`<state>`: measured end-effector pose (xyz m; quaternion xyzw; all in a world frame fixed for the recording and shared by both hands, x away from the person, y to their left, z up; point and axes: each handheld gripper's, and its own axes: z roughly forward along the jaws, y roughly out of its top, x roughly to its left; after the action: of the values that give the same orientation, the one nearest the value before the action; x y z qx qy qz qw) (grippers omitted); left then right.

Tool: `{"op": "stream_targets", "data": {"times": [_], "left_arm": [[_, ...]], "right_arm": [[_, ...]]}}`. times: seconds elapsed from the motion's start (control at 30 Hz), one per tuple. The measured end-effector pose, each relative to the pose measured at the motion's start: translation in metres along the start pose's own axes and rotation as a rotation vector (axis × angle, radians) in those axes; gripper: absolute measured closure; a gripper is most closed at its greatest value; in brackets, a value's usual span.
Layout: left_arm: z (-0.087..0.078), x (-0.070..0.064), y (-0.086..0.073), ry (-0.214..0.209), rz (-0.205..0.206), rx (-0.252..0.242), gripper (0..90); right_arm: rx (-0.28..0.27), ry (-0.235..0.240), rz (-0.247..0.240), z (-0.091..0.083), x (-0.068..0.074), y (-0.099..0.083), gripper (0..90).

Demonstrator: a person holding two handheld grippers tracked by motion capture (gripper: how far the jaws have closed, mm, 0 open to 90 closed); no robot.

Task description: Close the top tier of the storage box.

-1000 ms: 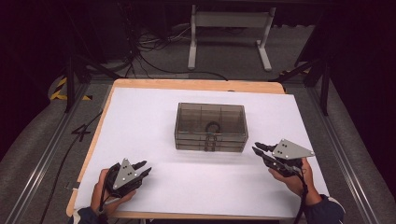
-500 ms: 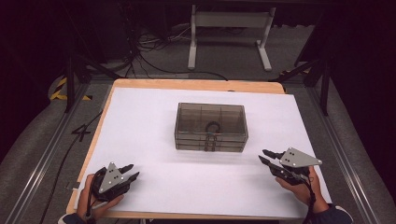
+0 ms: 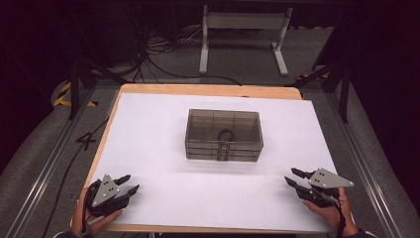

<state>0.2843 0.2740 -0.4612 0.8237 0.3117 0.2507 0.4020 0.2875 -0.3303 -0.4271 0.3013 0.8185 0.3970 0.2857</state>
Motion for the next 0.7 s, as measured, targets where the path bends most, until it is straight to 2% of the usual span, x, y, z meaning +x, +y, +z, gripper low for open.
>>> {"op": "stream_targets", "data": {"times": [0.13, 0.2, 0.27, 0.37, 0.4, 0.43, 0.5, 0.53, 0.57, 0.7], "left_arm": [[0.001, 0.0, 0.0, -0.01, 0.002, 0.005, 43.1], [0.0, 0.001, -0.001, -0.008, -0.007, -0.003, 40.1], [0.0, 0.002, -0.002, -0.01, -0.027, -0.01, 35.8], [-0.001, 0.004, -0.002, -0.015, -0.039, -0.023, 29.0], [-0.003, 0.005, -0.003, -0.007, -0.051, -0.037, 29.0], [-0.005, 0.008, -0.005, 0.007, -0.094, -0.064, 21.7], [-0.007, 0.011, -0.007, 0.013, -0.135, -0.089, 17.9], [-0.007, 0.011, -0.007, 0.013, -0.135, -0.089, 16.8], [-0.008, 0.013, -0.008, 0.016, -0.165, -0.1, 15.3], [-0.006, 0.013, -0.007, 0.021, -0.166, -0.082, 11.8]], "right_arm": [[-0.005, -0.004, 0.029, -0.006, -0.002, -0.015, 52.6], [-0.008, -0.021, 0.061, -0.009, -0.004, -0.022, 45.4], [0.0, -0.052, 0.094, -0.013, -0.007, -0.03, 39.8], [-0.015, -0.125, 0.151, -0.019, -0.009, -0.036, 23.4], [-0.015, -0.125, 0.151, -0.019, -0.009, -0.036, 23.4], [-0.029, -0.169, 0.179, -0.021, -0.01, -0.037, 14.9], [-0.042, -0.181, 0.205, -0.022, -0.012, -0.039, 10.9], [-0.044, -0.18, 0.218, -0.023, -0.013, -0.039, 9.6], [-0.042, -0.183, 0.229, -0.023, -0.014, -0.039, 9.1], [-0.025, -0.181, 0.219, -0.021, -0.013, -0.038, 7.5]]}}
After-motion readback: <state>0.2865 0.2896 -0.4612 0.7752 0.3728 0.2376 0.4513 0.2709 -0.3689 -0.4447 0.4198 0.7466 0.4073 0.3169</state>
